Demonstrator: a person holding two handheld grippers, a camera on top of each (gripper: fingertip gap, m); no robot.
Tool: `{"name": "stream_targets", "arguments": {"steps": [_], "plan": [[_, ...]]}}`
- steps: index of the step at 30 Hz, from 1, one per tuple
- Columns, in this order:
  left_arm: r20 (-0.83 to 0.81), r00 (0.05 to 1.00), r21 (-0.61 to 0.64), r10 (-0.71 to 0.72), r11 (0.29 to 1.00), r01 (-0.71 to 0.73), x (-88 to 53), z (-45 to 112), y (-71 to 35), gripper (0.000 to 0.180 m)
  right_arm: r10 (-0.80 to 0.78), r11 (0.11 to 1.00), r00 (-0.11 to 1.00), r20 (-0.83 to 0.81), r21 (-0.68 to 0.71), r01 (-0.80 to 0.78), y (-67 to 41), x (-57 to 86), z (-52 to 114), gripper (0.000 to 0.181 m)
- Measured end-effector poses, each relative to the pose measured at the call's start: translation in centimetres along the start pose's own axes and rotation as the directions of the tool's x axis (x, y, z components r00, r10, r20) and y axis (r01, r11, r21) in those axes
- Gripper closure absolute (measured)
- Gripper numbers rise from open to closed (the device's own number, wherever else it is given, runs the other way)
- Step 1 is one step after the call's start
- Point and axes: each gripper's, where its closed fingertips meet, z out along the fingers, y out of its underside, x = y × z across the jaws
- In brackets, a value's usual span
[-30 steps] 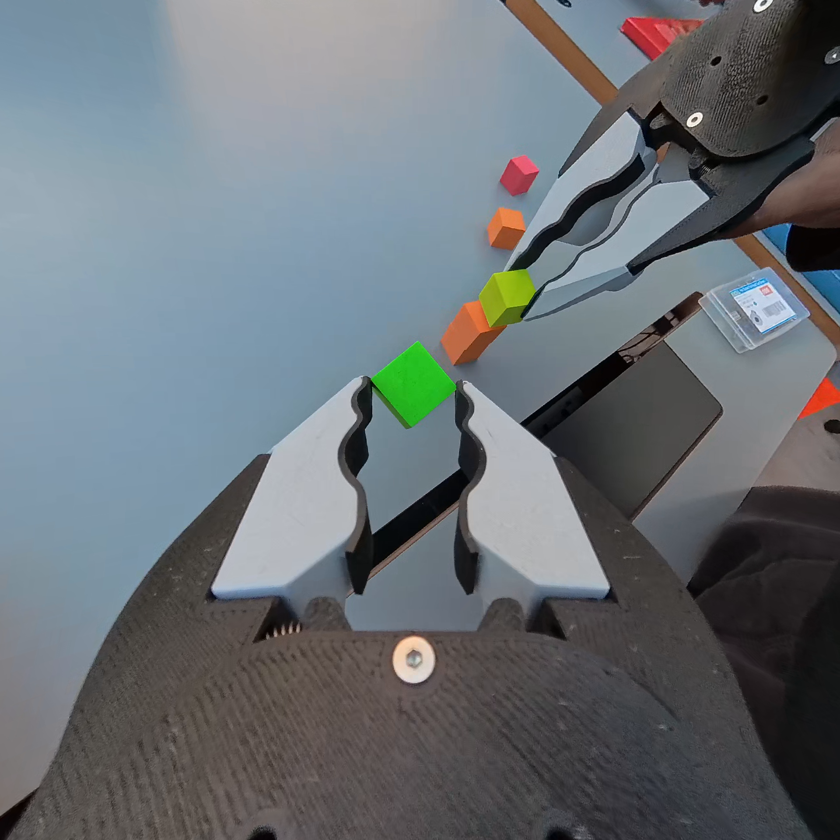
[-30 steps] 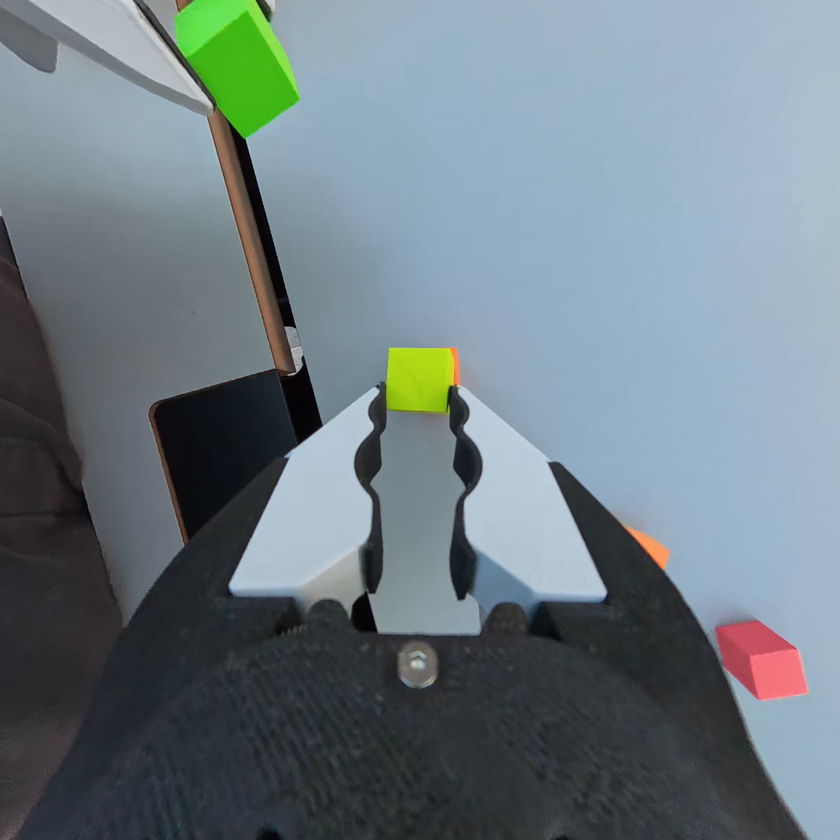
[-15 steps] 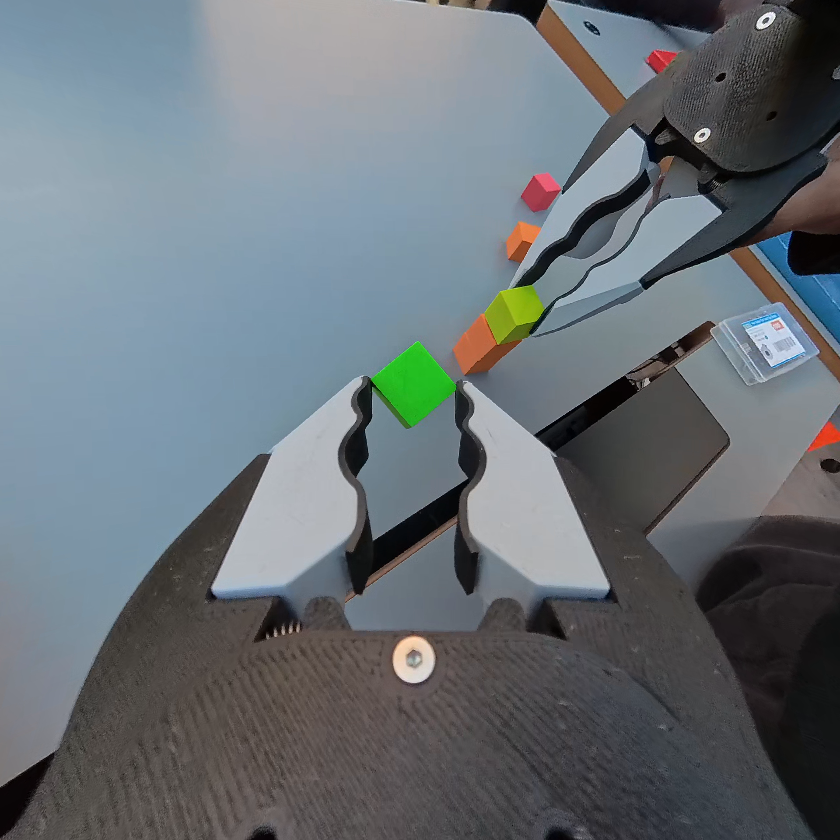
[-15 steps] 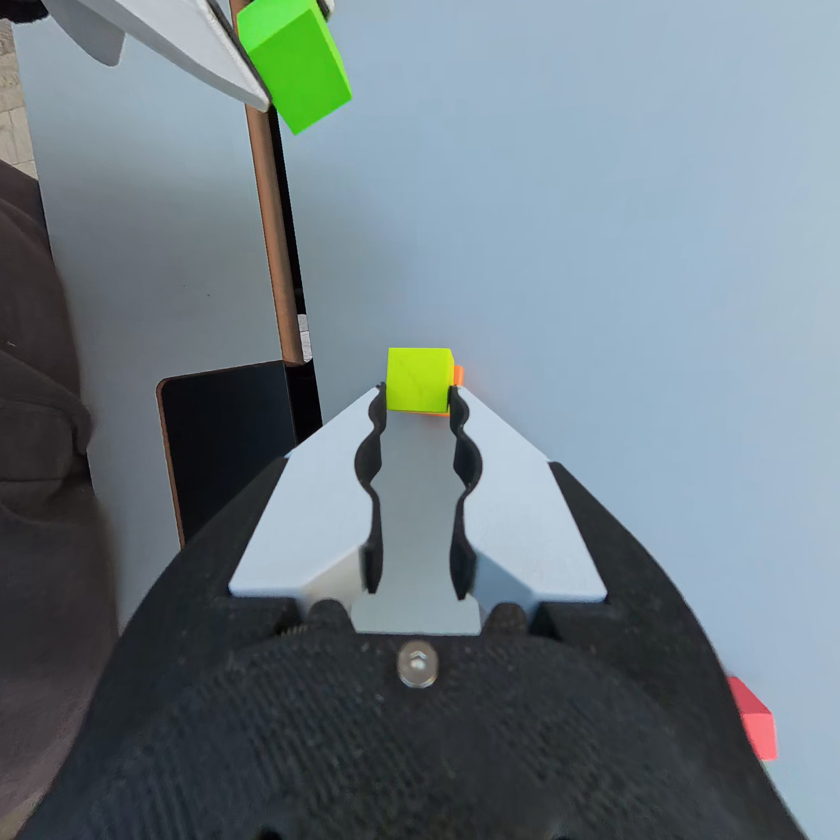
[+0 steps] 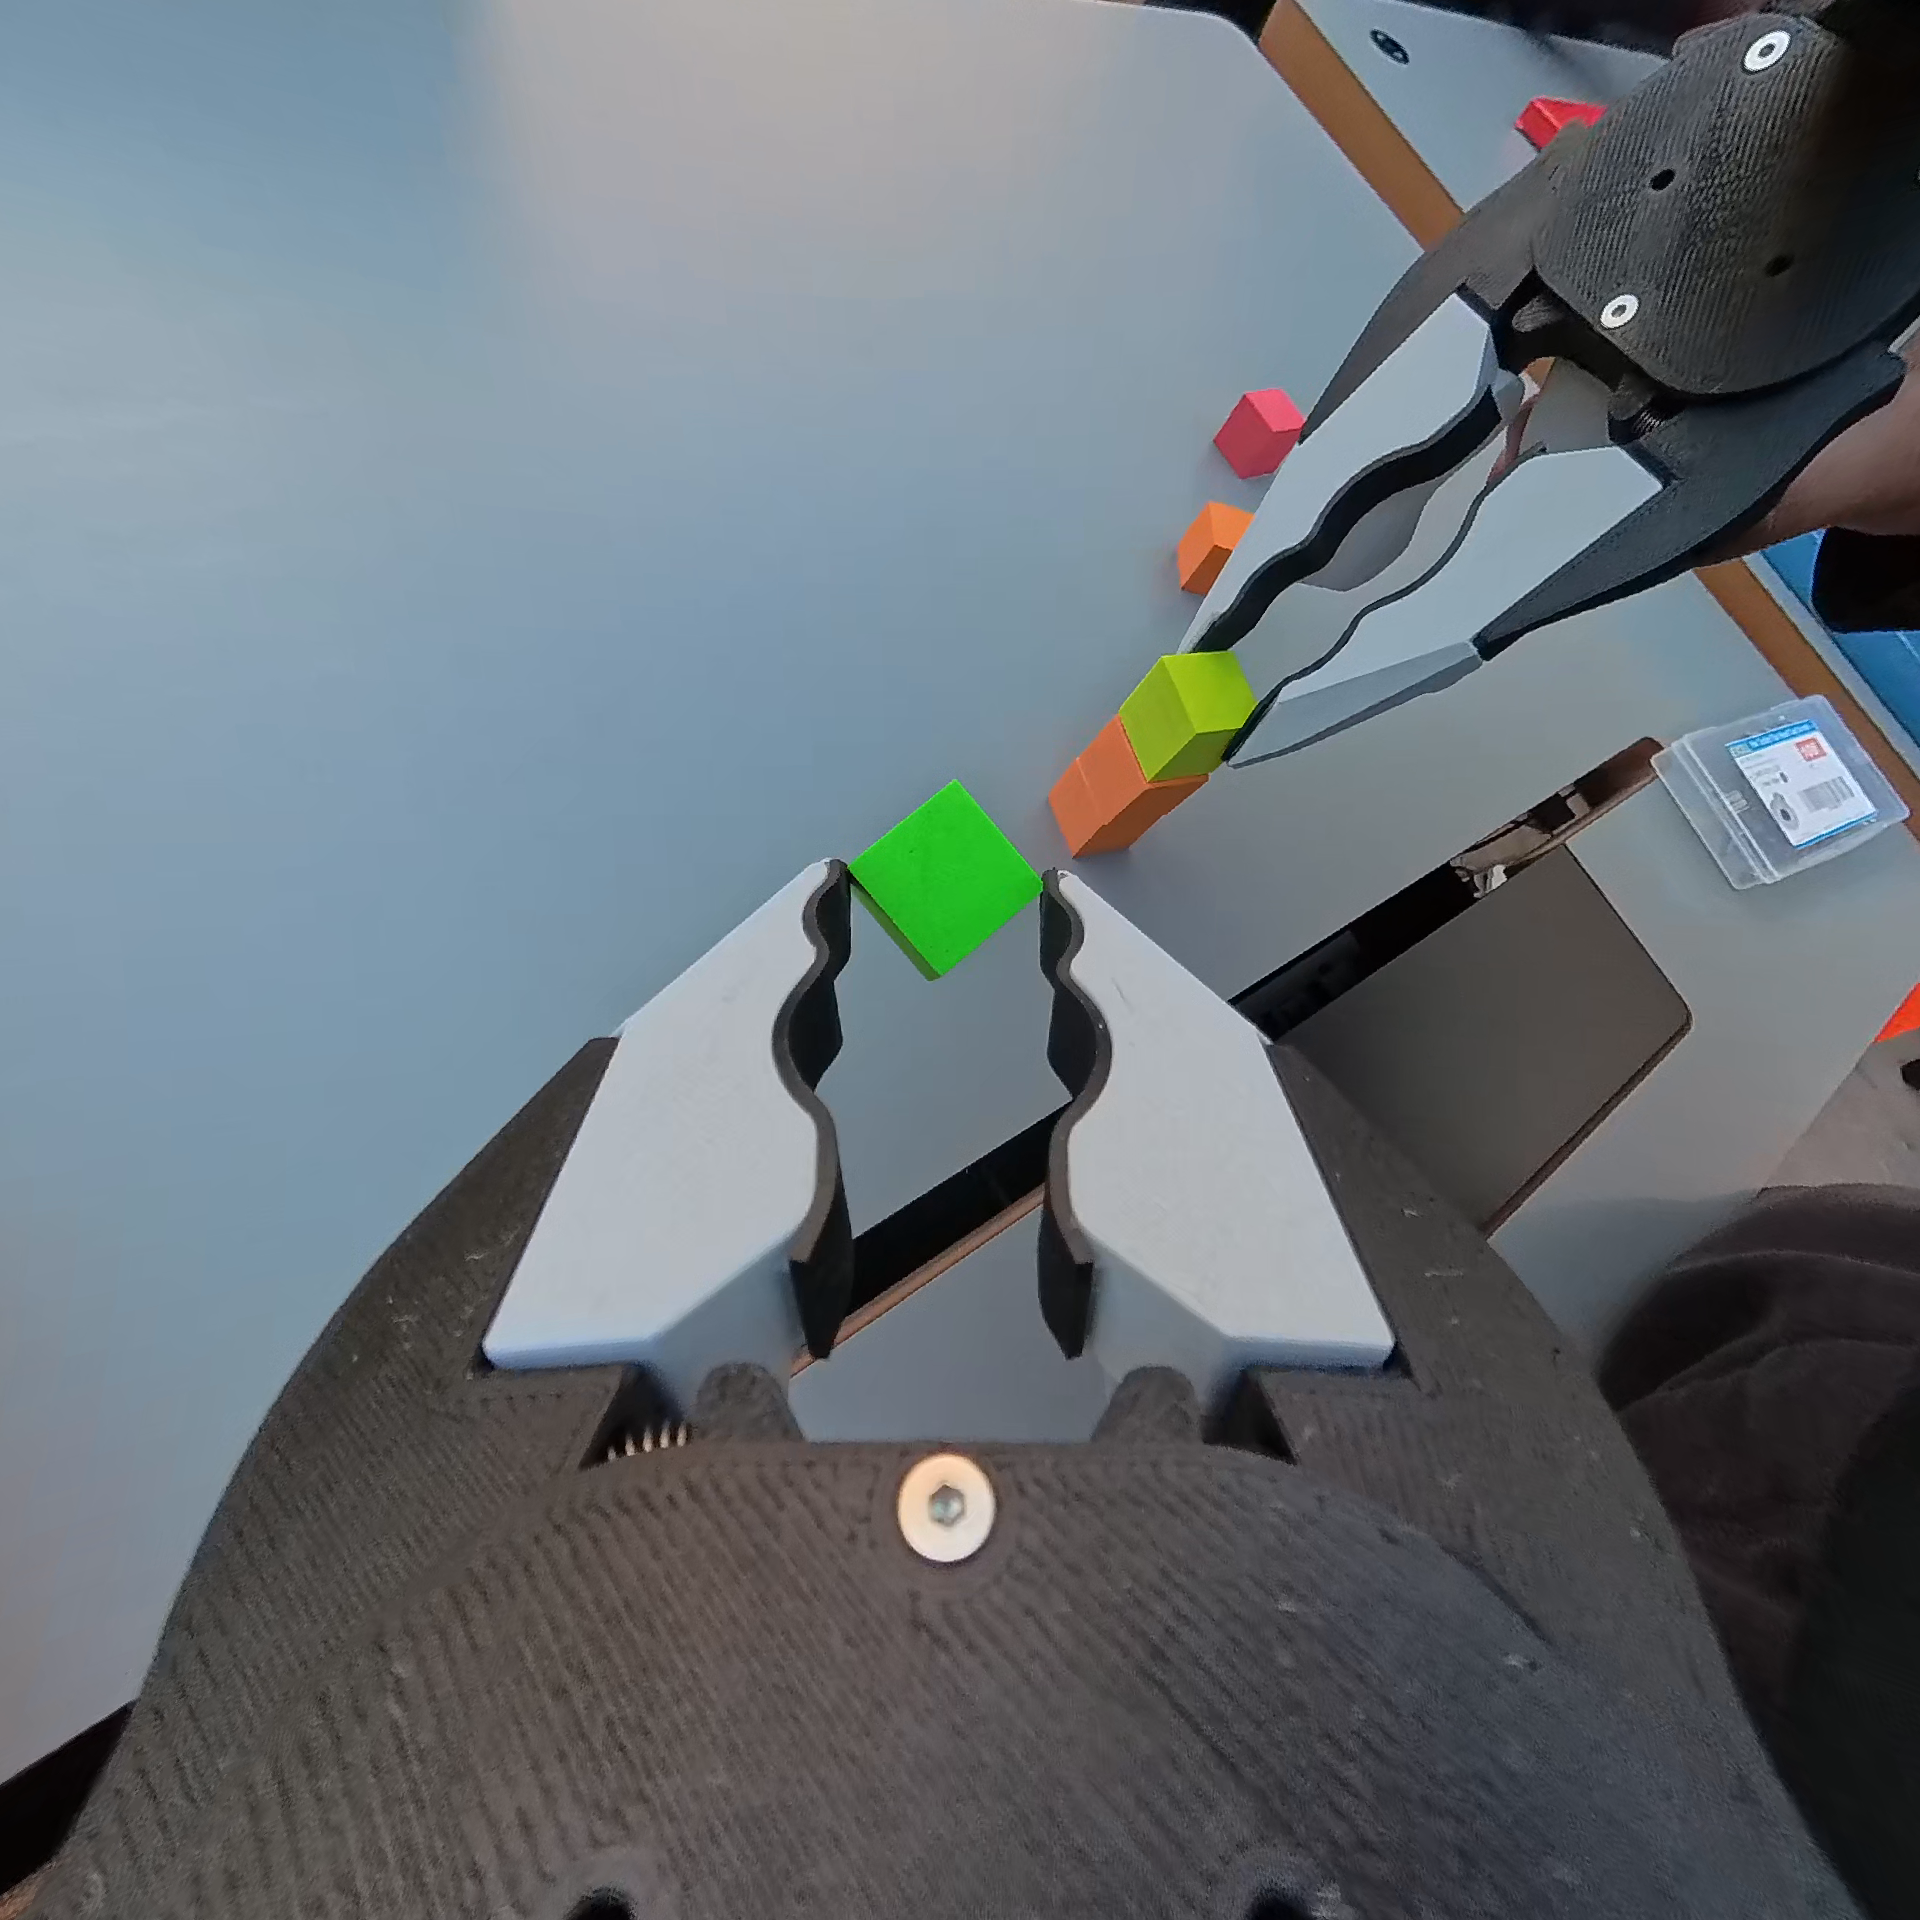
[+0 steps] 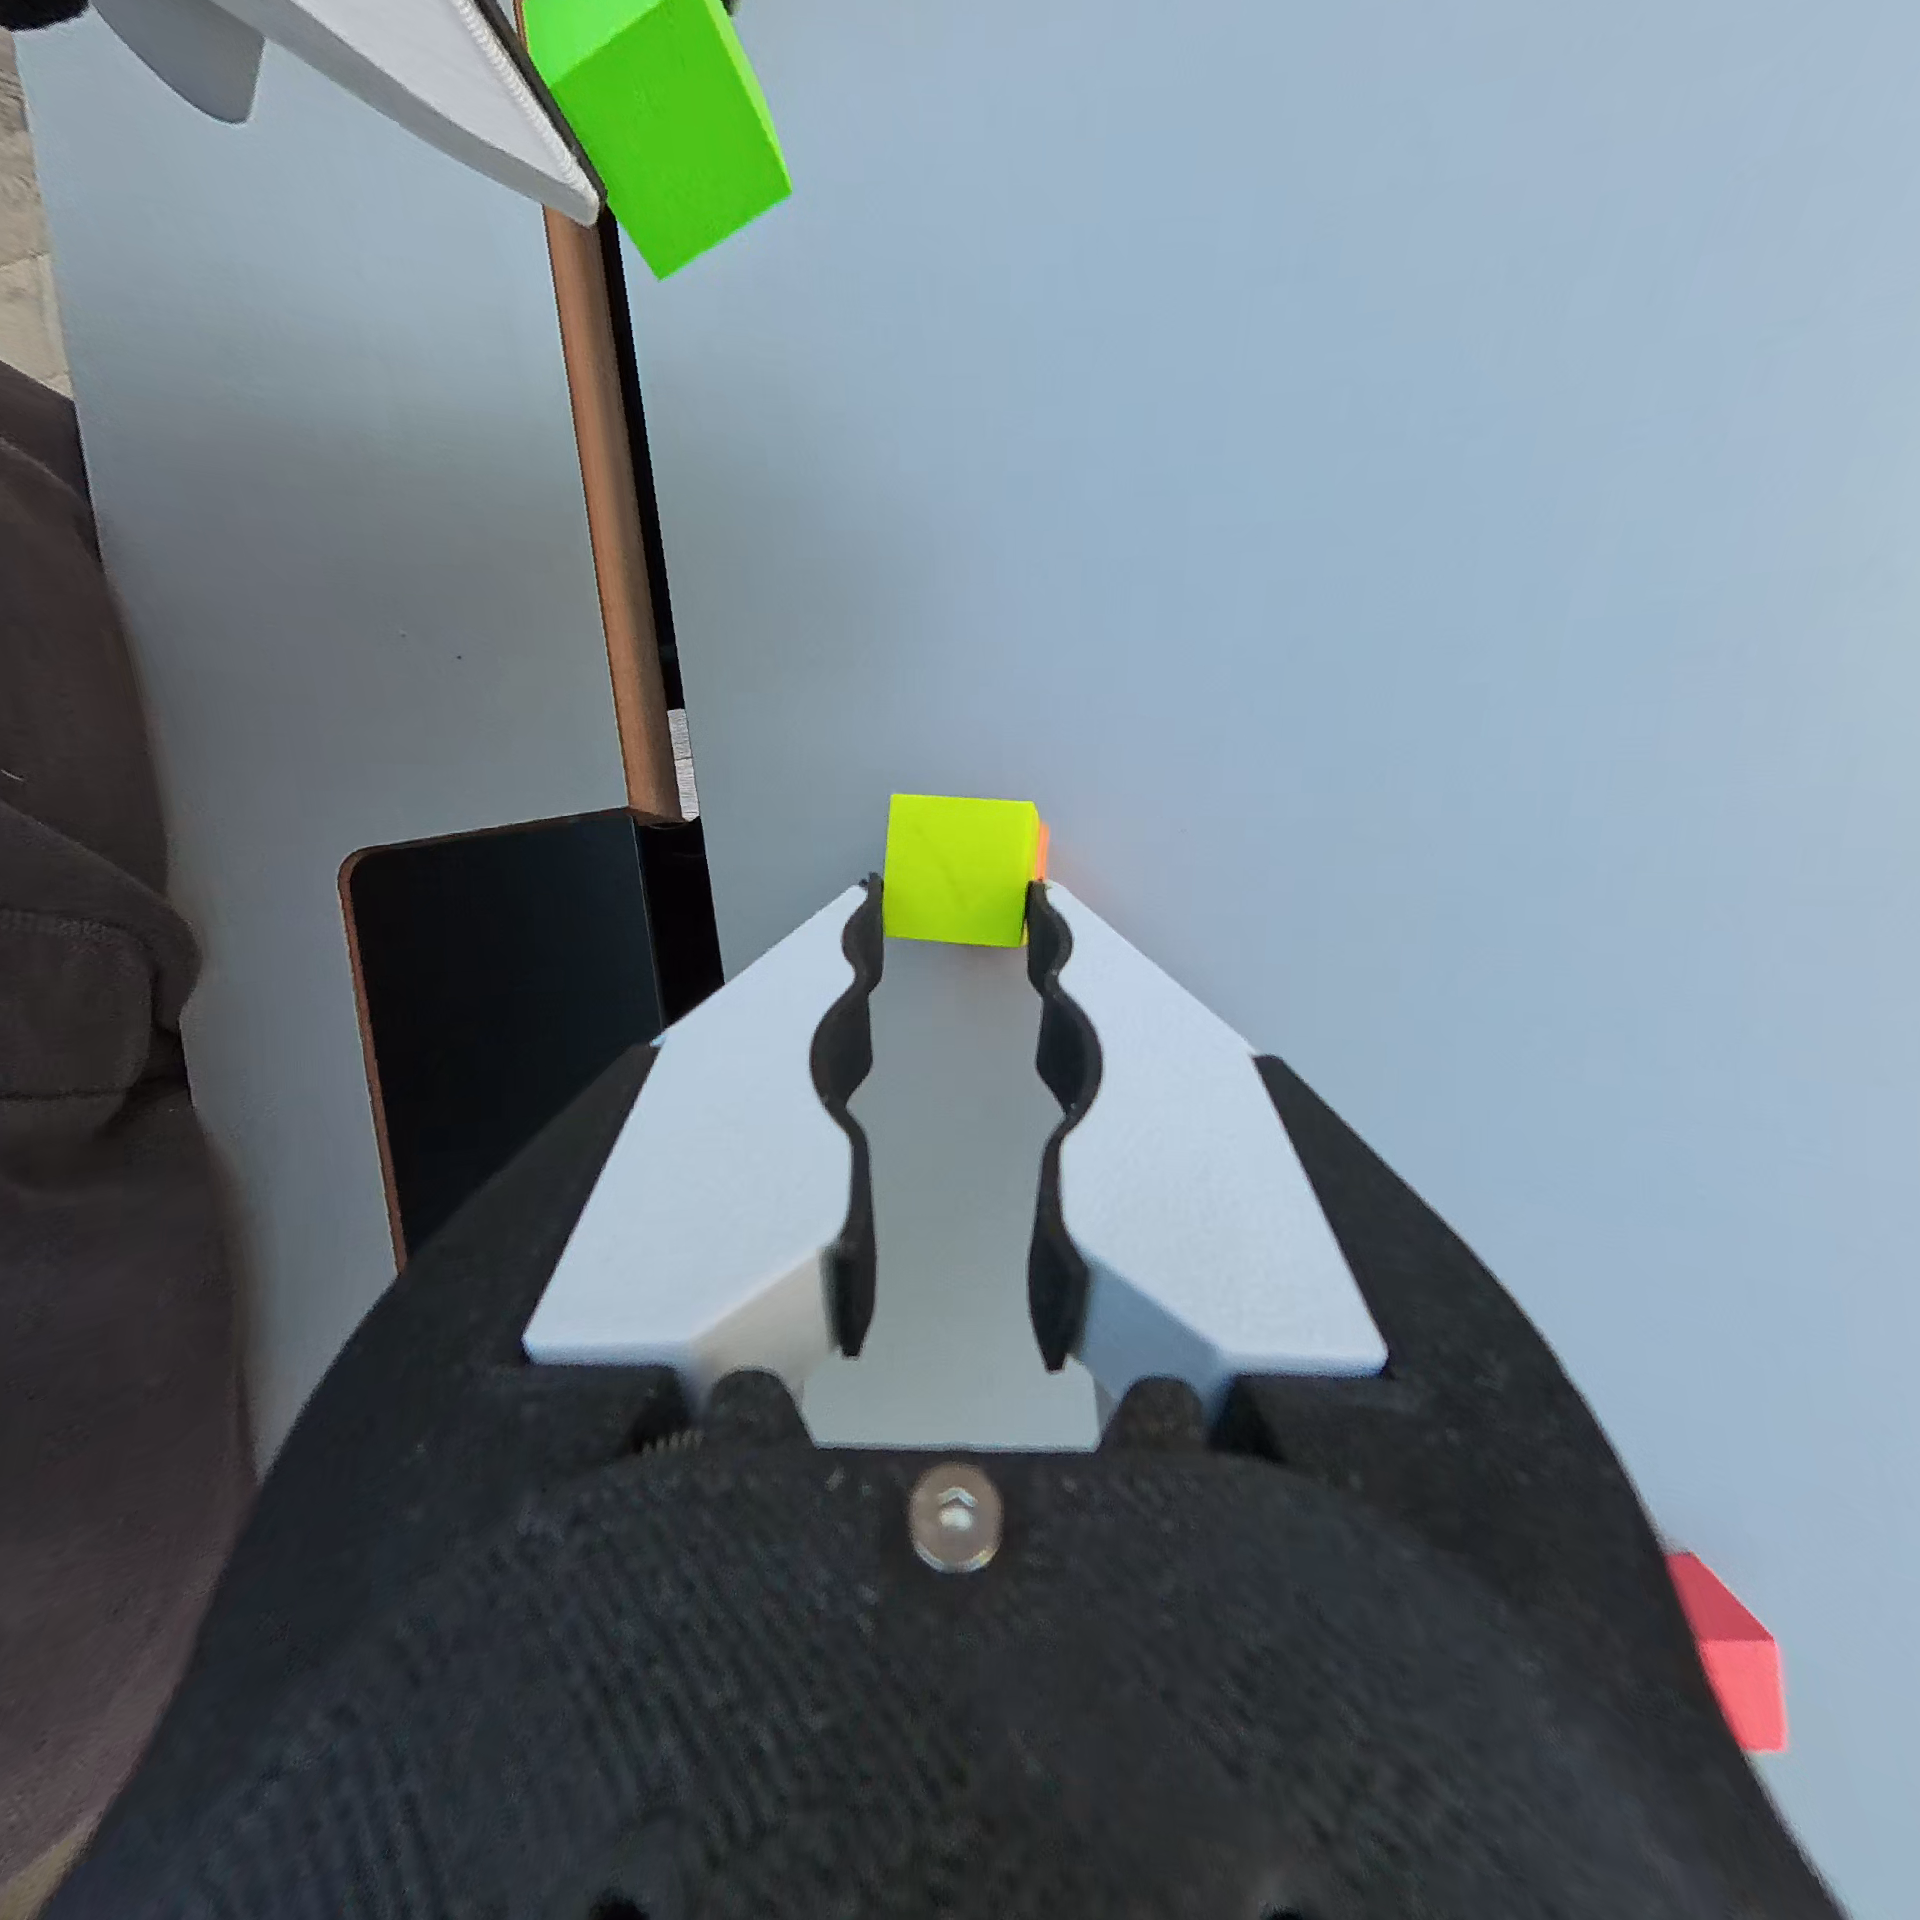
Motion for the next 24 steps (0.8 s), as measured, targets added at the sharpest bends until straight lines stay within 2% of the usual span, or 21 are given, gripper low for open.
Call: {"name": "stream_targets", "arguments": {"steps": [24], "plan": [[-0.009, 1.000, -0.002, 0.010, 1.000, -0.010, 0.00, 0.02, -0.16, 0.146, 0.000, 1.000, 1.000, 0.017, 0.002, 0.000, 0.02, -0.29, 0.08, 0.152]]}}
